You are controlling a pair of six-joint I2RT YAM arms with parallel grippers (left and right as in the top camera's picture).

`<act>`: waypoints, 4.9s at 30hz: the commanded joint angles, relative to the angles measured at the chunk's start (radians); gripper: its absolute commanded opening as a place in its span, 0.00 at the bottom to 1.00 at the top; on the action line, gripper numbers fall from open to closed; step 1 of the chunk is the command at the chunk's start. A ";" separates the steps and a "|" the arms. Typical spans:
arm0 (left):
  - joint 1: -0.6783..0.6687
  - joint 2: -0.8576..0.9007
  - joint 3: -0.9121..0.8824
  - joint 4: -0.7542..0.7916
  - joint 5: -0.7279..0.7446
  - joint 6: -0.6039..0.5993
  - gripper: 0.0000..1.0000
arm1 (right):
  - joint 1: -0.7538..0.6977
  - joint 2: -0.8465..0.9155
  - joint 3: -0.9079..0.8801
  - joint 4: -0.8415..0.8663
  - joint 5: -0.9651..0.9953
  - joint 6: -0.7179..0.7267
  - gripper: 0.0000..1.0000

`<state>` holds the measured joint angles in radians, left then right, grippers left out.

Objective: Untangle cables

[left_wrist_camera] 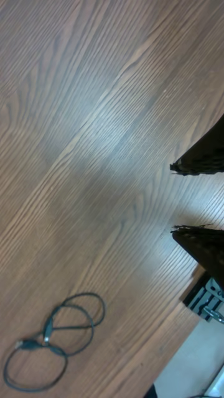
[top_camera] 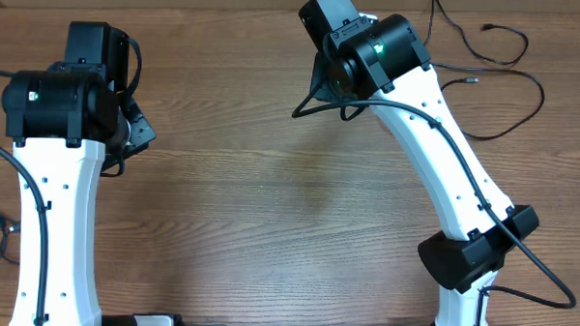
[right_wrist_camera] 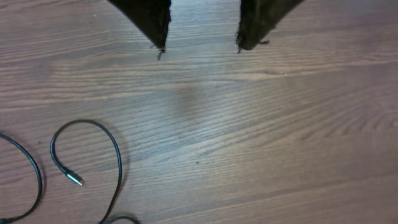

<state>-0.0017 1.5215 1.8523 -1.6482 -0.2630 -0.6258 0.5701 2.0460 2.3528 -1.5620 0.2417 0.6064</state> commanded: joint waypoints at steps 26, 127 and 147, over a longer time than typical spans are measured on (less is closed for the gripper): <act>0.483 -0.003 -0.505 0.351 -0.042 -0.021 0.88 | 0.001 -0.005 -0.063 0.012 0.000 -0.058 0.79; 0.720 0.360 -0.490 0.668 0.590 0.422 0.04 | 0.001 -0.003 -0.064 0.023 -0.027 -0.088 0.80; 0.466 -0.190 -0.329 0.608 0.807 0.348 0.04 | -0.044 -0.003 -0.064 0.046 -0.166 -0.091 0.79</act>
<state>0.4900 1.4017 1.5070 -1.0393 0.4919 -0.2550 0.5591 2.0460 2.2921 -1.5242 0.1112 0.5220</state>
